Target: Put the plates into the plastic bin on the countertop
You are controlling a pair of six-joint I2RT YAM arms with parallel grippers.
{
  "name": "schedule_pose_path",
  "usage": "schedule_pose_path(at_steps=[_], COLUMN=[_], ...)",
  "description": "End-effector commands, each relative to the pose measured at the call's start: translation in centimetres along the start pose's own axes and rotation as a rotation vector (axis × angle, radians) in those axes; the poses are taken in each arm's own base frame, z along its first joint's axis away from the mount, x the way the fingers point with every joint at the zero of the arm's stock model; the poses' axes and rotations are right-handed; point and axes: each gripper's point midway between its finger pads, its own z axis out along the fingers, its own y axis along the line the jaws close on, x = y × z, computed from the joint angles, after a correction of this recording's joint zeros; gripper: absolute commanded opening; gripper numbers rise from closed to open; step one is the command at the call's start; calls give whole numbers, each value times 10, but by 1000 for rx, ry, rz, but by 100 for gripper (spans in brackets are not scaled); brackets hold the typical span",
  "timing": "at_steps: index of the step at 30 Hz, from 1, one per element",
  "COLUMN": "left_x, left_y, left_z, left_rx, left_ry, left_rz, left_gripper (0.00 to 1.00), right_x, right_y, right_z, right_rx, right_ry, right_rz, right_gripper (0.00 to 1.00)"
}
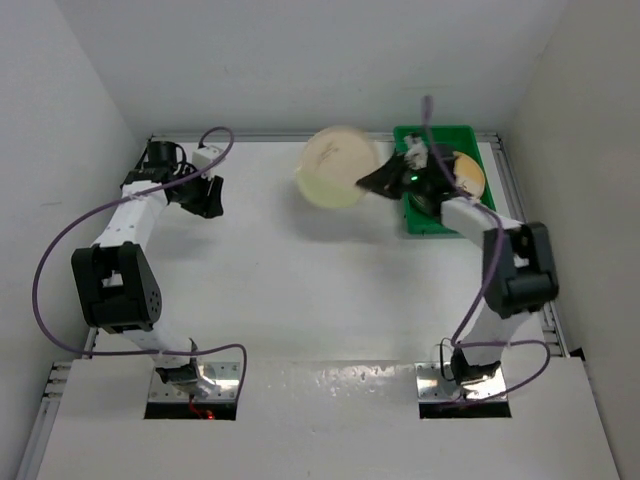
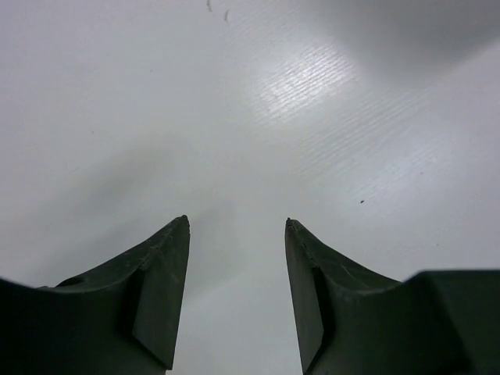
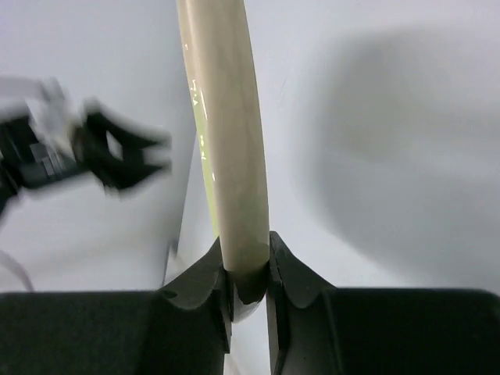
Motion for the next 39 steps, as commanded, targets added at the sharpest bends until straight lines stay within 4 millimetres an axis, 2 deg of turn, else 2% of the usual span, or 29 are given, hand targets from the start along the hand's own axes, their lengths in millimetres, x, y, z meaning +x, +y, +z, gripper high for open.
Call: schedule_pose_path(at_steps=[1,2,3,4,5,7,9,12,15,18,20,21,24,25,26,28,31,34,35,37,38,39], left_x=[-1,-1,2,6,6,8,8,11,11,15,15,15,15,15,15,15,14,15,15,15,15,15], left_y=[2,2,1,0,0,0,0,-1,-1,-2,-2,-2,-2,-2,-2,-2,-3,-5,-5,-5,-5,-5], left_z=[-6,-6,-5,-4,-4,-1,-1,0,0,2,2,2,2,2,2,2,2,5,5,5,5,5], left_rx=[-32,-32,-29,-25,-25,-21,-21,-18,-17,-14,-13,-13,-13,-13,-13,-13,-4,8,8,8,8,8], left_ry=[3,3,10,18,18,25,25,32,33,40,40,40,40,40,40,40,35,38,38,38,38,38], left_rz=[-22,-22,-26,-30,-30,-34,-34,-38,-29,-33,-24,-24,-24,-24,-24,-24,-24,-37,-37,-46,-46,-46], left_gripper=[55,55,55,55,55,56,56,56,56,56,56,56,56,56,56,56,56,56,56,56,56,56], right_x=[-79,-79,-109,-114,-129,-139,-153,-164,-164,-158,-148,-146,-126,-123,-107,-97,-95,-100,-101,-104,-103,-99], right_y=[-4,-11,-40,-56,-74,-98,-107,-119,-134,-149,-165,-166,-188,-188,-198,-206,-203,-197,-182,-179,-167,-169], right_z=[-75,-80,-114,-136,-158,-183,-198,-206,-204,-202,-196,-193,-184,-180,-186,-196,-202,-216,-212,-238,-232,-243], right_rx=[71,104,187,224,278,323,337,367,429,490,518,512,589,613,699,814,842,923,920,1088,1102,1174], right_ry=[-337,-356,-489,-550,-641,-711,-757,-780,-768,-761,-720,-701,-609,-595,-569,-578,-582,-581,-572,-595,-587,-597], right_rz=[-7,30,92,136,171,223,242,239,244,257,303,320,372,373,416,412,385,309,266,171,120,93], right_gripper=[0,0,0,0,0,0,0,0,0,0,6,8,22,31,39,54,58,59,60,64,67,69])
